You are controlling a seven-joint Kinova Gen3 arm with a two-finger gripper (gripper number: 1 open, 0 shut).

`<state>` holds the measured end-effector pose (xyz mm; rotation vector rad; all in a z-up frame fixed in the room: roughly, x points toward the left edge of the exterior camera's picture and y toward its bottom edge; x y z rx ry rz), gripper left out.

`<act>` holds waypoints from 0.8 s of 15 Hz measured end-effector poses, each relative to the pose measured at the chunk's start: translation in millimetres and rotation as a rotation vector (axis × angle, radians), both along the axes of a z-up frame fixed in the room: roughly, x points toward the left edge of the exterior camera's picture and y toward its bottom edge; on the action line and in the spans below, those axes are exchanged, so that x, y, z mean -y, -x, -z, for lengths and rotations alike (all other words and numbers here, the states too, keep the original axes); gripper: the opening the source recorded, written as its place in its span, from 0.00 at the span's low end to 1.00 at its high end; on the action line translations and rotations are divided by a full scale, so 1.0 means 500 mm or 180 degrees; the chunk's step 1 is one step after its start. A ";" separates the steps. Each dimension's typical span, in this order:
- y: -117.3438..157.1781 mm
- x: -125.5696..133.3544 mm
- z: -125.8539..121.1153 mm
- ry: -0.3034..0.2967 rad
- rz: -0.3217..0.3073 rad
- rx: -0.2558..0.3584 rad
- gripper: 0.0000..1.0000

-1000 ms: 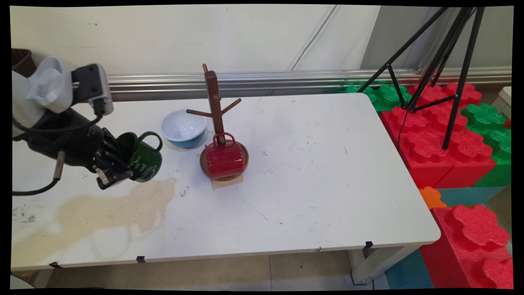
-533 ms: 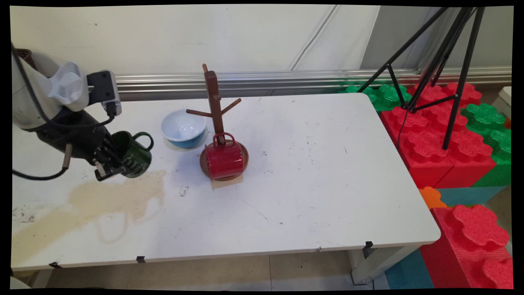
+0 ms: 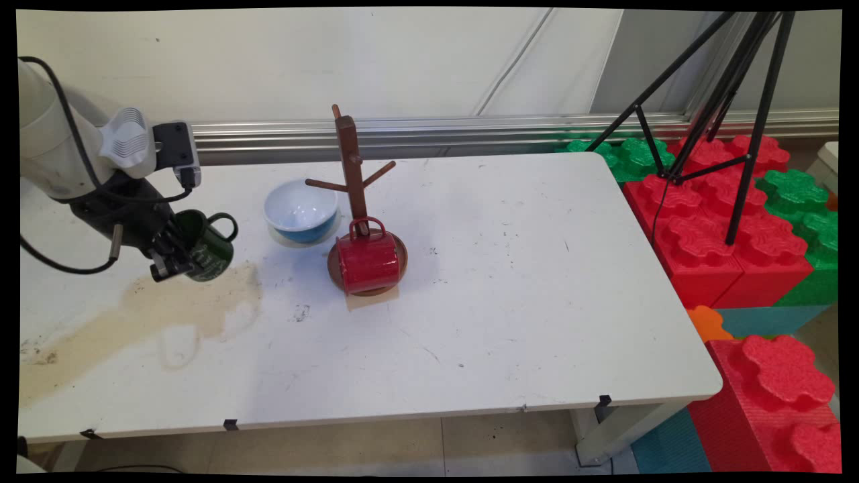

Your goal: Place the picked object on the table

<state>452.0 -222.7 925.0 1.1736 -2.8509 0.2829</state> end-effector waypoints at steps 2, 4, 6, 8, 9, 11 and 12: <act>-0.020 0.017 0.013 -0.0025 -0.0002 0.0039 0.00; -0.047 0.041 0.032 -0.0052 -0.0006 0.0084 0.00; -0.069 0.062 0.049 -0.0075 -0.0017 0.0116 0.00; -0.088 0.082 0.066 -0.0097 -0.0052 0.0141 0.00; -0.093 0.087 0.072 -0.0106 -0.0067 0.0146 0.00; -0.106 0.105 0.090 -0.0140 -0.0100 0.0162 0.00; -0.111 0.112 0.098 -0.0156 -0.0112 0.0166 0.00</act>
